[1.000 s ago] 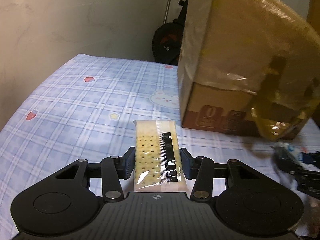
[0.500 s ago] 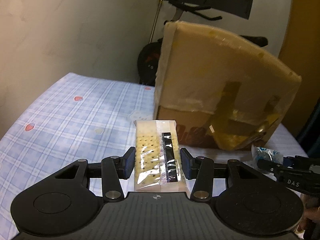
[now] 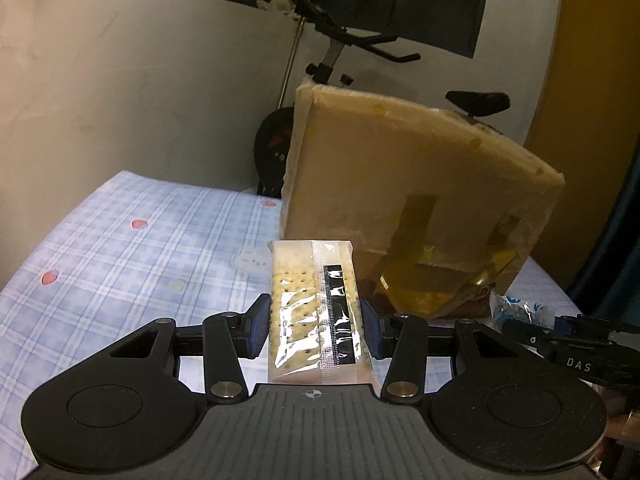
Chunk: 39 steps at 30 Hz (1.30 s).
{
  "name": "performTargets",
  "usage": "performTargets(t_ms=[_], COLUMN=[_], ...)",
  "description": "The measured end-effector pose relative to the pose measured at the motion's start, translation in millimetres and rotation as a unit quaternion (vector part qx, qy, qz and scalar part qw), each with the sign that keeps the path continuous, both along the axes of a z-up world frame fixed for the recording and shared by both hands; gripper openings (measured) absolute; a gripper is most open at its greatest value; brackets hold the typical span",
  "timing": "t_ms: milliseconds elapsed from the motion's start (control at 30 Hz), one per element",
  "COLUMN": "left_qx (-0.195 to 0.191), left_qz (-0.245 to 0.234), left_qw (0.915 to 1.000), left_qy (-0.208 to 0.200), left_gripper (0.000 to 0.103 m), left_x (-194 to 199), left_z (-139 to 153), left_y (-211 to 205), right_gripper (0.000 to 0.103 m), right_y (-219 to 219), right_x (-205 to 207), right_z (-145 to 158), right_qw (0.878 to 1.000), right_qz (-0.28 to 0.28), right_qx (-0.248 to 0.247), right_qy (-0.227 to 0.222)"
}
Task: Organize snacks
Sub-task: 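Lift both held packets and carry them over the lined box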
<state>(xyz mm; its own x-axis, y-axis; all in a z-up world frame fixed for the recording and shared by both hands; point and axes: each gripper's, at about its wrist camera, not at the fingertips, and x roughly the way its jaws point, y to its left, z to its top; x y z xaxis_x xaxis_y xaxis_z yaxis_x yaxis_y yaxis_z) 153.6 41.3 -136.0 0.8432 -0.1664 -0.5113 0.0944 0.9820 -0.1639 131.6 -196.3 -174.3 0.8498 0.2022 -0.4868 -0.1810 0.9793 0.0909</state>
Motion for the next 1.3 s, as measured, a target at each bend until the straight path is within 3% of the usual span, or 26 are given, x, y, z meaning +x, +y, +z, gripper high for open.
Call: performTargets(t_ms=[900,1300], left_qx=[-0.01,-0.006], left_qz=[-0.053,-0.083], left_qw=[0.9941,0.9878], left_qy=[-0.094,-0.132], left_gripper=[0.049,0.05], left_x=[10,72], left_z=[72,108], left_y=[-24,-47], right_gripper=[0.04,0.04], right_y=[-10,-13], right_x=[-6,57], right_z=[104,152], right_qw=[0.99,0.985], right_qz=[0.022,0.032], right_qx=[0.048,0.028], right_qy=[-0.132,-0.164])
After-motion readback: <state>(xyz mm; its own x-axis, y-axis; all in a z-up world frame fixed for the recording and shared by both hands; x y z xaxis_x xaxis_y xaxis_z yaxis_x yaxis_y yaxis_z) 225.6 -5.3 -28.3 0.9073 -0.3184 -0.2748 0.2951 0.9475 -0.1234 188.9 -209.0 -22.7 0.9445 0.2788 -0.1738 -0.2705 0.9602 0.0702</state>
